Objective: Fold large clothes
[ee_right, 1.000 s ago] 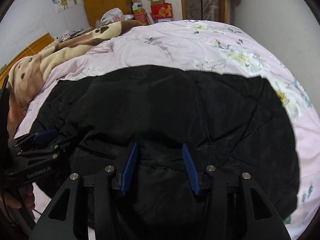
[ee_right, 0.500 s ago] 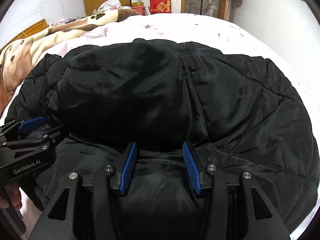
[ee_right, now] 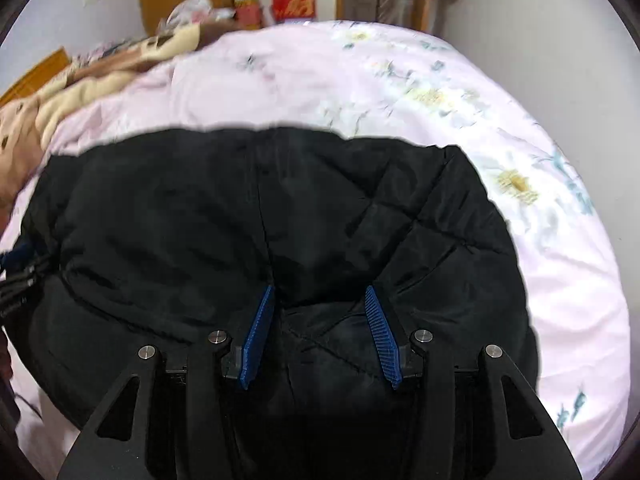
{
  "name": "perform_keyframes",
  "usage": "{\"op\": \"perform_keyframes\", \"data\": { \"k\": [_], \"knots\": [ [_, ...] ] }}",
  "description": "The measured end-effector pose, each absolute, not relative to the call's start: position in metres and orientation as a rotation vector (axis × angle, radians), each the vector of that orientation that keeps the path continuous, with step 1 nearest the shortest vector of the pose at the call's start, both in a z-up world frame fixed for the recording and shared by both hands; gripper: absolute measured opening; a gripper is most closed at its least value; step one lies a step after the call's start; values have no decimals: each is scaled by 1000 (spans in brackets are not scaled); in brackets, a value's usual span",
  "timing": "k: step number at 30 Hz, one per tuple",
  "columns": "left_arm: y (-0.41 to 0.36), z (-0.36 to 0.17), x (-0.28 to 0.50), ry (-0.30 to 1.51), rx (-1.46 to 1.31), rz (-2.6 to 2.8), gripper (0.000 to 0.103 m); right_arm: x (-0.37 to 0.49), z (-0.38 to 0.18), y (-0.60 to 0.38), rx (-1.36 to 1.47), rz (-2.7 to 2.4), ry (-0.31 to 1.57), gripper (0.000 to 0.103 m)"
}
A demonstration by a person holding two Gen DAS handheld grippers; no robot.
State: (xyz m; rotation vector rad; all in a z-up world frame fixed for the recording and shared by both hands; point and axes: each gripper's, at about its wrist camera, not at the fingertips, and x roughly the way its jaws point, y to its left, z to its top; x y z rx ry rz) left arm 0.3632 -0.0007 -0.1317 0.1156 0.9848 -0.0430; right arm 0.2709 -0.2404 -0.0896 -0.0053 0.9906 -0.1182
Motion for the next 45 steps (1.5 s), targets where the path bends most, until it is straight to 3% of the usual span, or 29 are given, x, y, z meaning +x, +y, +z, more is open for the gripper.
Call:
{"op": "perform_keyframes", "data": {
  "k": [9, 19, 27, 35, 40, 45],
  "knots": [
    [0, -148, 373, 1002, 84, -44, 74, 281, -108, -243, 46, -103, 1022, 48],
    [35, -113, 348, 931, 124, -44, 73, 218, -57, -262, 3, -167, 917, 48],
    [49, -152, 364, 1019, 78, -30, 74, 233, -112, -274, 32, -158, 1008, 49],
    [46, -169, 372, 1047, 73, -32, 75, 238, -123, -277, 44, -130, 1026, 49],
    [53, -139, 371, 1043, 98, -51, 74, 238, -99, -286, 47, -112, 1036, 49],
    [68, -110, 370, 1001, 109, -15, 74, 228, -50, -296, 17, -159, 922, 49]
  ]
}}
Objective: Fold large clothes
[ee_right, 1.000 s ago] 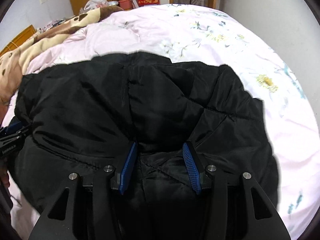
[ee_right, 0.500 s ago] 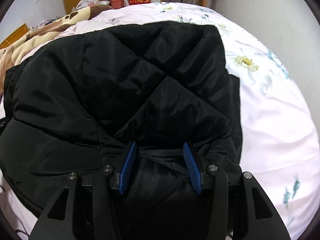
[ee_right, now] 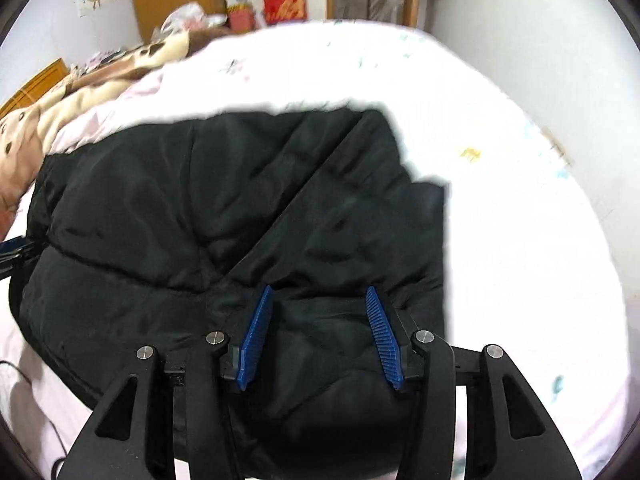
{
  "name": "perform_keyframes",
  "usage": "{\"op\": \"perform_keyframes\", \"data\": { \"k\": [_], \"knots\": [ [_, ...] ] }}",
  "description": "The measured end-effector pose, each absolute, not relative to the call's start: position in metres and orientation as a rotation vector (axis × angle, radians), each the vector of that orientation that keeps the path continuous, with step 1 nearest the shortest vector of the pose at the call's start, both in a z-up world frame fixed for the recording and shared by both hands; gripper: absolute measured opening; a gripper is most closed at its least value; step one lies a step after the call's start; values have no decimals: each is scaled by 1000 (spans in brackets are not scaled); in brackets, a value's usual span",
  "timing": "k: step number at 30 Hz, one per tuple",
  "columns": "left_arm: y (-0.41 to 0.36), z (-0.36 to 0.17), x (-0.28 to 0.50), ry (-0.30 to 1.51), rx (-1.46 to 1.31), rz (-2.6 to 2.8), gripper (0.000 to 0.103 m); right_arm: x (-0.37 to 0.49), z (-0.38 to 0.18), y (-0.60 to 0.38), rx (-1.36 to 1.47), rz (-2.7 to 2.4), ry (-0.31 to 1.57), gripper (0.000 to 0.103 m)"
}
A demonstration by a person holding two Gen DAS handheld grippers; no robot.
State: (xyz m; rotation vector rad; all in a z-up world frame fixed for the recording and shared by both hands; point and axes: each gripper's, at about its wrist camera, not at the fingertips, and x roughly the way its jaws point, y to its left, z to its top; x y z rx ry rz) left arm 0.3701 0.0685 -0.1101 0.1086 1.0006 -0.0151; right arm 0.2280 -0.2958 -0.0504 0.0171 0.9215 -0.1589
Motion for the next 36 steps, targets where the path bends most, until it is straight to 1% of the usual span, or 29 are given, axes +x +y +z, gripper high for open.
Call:
{"op": "perform_keyframes", "data": {
  "k": [4, 6, 8, 9, 12, 13, 15, 19, 23, 26, 28, 31, 32, 33, 34, 36],
  "knots": [
    [61, -98, 401, 1038, 59, -33, 74, 257, -30, -286, 39, -101, 892, 50],
    [45, -93, 414, 1033, 122, -54, 74, 280, -29, -275, 49, -45, 913, 50],
    [30, -94, 429, 1034, 200, -60, 74, 309, -39, -266, 46, -40, 978, 50],
    [30, -100, 440, 1063, 208, -54, 74, 322, -47, -263, 29, -55, 1004, 50],
    [38, -121, 460, 1147, 144, -39, 74, 339, -72, -266, 54, -50, 1096, 51],
    [33, -128, 448, 1163, 147, -45, 74, 346, -81, -270, 67, -40, 1126, 51],
    [32, -141, 450, 1178, 147, -53, 74, 350, -96, -273, 92, -27, 1167, 51],
    [32, -152, 458, 1202, 100, -42, 74, 358, -106, -267, 80, -39, 1219, 51],
    [30, -148, 461, 1212, 104, -36, 74, 360, -105, -266, 95, -55, 1239, 51],
    [40, -126, 456, 1177, 78, -81, 75, 351, -84, -264, 83, -39, 1190, 52],
    [49, -114, 448, 1157, 58, -140, 75, 337, -65, -270, 124, -11, 1124, 53],
    [66, -102, 434, 1142, 7, -221, 76, 314, -43, -282, 178, 32, 1078, 54],
    [76, -99, 428, 1133, -26, -235, 80, 307, -39, -285, 182, 43, 1067, 55],
    [88, -97, 423, 1134, -68, -243, 82, 298, -34, -289, 183, 52, 1053, 62],
    [100, -97, 418, 1135, -105, -250, 84, 285, -30, -297, 189, 50, 1035, 67],
    [117, -101, 411, 1154, -129, -263, 85, 269, -26, -312, 221, 43, 1004, 68]
  ]
}}
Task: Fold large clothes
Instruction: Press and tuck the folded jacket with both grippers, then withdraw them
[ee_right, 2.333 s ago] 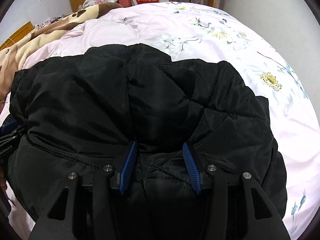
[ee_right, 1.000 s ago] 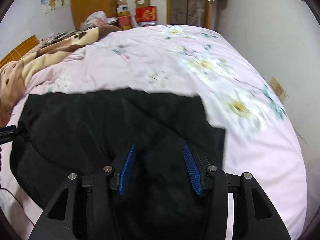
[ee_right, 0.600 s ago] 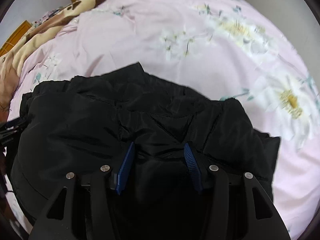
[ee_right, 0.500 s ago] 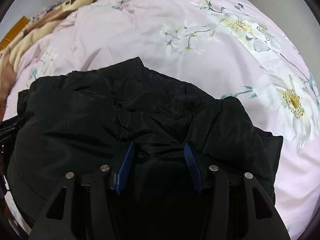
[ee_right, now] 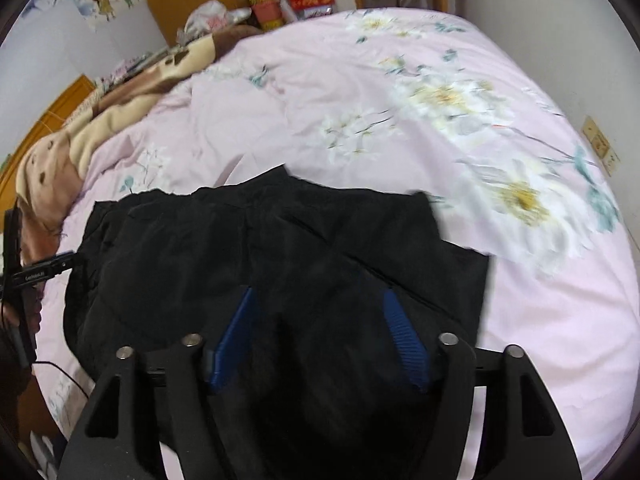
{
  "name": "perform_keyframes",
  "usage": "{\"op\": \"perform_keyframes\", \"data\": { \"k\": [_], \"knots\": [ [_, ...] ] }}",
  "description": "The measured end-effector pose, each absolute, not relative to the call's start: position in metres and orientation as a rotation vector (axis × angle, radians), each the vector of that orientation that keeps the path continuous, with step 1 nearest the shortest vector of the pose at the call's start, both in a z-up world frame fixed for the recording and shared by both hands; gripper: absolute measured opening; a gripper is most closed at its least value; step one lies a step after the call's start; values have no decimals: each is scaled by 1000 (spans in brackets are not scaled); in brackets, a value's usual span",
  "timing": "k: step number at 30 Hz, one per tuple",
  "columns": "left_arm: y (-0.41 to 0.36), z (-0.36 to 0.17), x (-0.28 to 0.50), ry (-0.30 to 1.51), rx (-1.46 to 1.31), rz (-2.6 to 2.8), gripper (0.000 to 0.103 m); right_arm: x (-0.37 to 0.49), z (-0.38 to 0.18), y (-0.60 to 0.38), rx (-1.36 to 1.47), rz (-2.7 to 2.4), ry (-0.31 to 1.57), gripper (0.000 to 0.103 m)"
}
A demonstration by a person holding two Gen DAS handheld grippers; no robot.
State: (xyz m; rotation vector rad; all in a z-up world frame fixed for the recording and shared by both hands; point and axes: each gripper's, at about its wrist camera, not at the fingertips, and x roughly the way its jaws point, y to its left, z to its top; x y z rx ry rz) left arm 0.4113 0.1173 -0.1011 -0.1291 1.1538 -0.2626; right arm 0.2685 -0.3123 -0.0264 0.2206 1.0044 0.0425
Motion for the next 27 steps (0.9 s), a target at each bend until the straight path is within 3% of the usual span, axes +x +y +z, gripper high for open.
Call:
{"op": "perform_keyframes", "data": {
  "k": [3, 7, 18, 20, 23, 27],
  "knots": [
    [145, -114, 402, 1194, -223, -300, 85, 238, -29, -346, 292, 15, 997, 77],
    [177, -139, 405, 1248, -448, -330, 90, 222, -55, -372, 359, 12, 1073, 78],
    [140, -165, 422, 1322, -413, -493, 94, 234, -99, -403, 610, 171, 1096, 79],
    [136, -170, 424, 1335, -412, -493, 102, 238, -105, -402, 614, 182, 1108, 79],
    [131, -179, 426, 1363, -429, -515, 102, 241, -112, -405, 643, 217, 1110, 80],
    [128, -186, 429, 1383, -429, -527, 103, 248, -121, -402, 670, 251, 1137, 93]
  ]
}}
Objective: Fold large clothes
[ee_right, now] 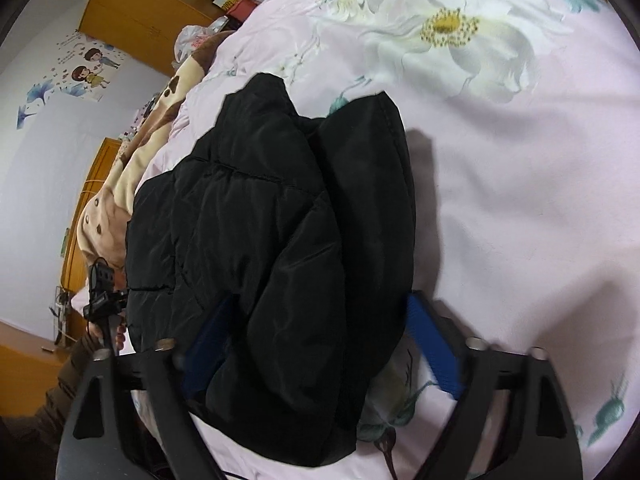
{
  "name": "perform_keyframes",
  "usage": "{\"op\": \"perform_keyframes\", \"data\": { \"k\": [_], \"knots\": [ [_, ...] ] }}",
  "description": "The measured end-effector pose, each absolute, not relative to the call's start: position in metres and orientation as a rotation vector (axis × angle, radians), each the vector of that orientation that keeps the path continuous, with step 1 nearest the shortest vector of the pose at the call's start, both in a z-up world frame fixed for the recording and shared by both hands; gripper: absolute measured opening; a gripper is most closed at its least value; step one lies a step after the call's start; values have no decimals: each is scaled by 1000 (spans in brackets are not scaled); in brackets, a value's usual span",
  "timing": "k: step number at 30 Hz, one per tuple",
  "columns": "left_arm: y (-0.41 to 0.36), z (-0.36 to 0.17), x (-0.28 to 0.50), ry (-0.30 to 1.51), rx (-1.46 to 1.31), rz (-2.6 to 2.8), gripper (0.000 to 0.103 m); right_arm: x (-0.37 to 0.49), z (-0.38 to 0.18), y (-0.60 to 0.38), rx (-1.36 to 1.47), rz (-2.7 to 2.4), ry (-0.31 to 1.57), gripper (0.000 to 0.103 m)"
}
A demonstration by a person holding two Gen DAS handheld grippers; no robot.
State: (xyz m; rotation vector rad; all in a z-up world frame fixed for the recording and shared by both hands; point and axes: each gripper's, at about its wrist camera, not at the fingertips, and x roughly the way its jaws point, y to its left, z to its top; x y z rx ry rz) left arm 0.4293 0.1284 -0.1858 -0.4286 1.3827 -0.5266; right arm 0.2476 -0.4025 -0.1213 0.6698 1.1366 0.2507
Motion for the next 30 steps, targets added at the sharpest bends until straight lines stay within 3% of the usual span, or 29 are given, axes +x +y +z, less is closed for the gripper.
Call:
{"op": "perform_keyframes", "data": {
  "k": [30],
  "knots": [
    [122, -208, 447, 1492, -515, -618, 103, 267, -151, -389, 713, 400, 1158, 95]
  ]
}}
